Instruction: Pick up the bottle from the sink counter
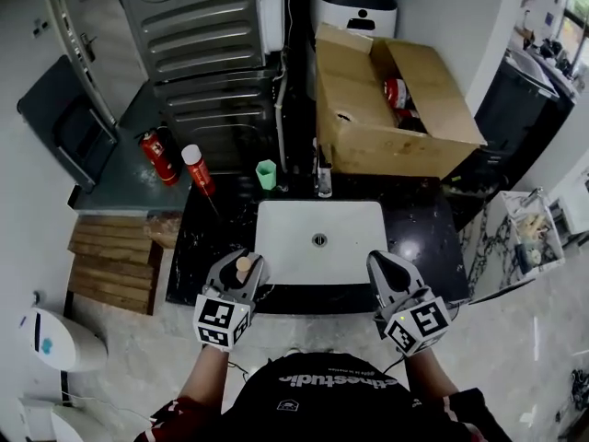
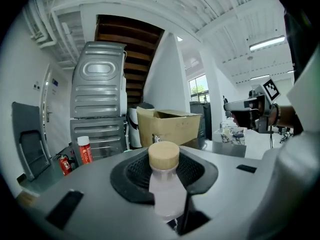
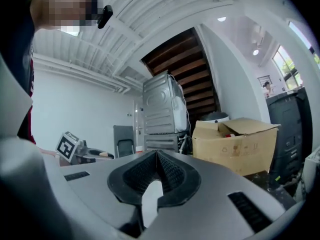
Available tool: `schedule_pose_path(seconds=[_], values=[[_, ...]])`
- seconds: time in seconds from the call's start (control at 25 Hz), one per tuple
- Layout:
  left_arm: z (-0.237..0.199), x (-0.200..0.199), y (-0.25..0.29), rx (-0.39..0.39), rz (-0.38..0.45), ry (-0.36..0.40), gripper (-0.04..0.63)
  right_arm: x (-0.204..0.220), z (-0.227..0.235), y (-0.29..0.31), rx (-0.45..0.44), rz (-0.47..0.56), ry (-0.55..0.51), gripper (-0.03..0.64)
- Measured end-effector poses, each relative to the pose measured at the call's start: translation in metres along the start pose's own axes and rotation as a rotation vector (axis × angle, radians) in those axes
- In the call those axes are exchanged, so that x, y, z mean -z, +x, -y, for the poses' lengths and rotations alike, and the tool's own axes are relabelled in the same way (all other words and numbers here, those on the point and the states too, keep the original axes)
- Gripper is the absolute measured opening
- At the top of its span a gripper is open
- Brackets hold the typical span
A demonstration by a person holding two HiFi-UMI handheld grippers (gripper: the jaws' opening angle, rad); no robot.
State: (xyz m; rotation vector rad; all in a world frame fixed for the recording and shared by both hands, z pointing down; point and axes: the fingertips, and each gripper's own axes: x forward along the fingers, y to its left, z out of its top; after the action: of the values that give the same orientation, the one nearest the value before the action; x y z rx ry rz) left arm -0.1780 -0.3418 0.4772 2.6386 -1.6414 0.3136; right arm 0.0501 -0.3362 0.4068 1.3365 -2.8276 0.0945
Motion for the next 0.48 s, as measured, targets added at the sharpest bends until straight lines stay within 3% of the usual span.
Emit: schedule_pose_path(seconds=[0.2,0.48], values=[[0.018,-0.024,0.005,0.025,0.031,0.031,0.123,-0.003,0.011,-0.011,0.052,0.019,-0.006,0.038],[0.033,-0.047,0.008,0.041,0.068,0.036,0.124,-0.006,0.017,-0.021,0.058,0.027,0.012,0.038]])
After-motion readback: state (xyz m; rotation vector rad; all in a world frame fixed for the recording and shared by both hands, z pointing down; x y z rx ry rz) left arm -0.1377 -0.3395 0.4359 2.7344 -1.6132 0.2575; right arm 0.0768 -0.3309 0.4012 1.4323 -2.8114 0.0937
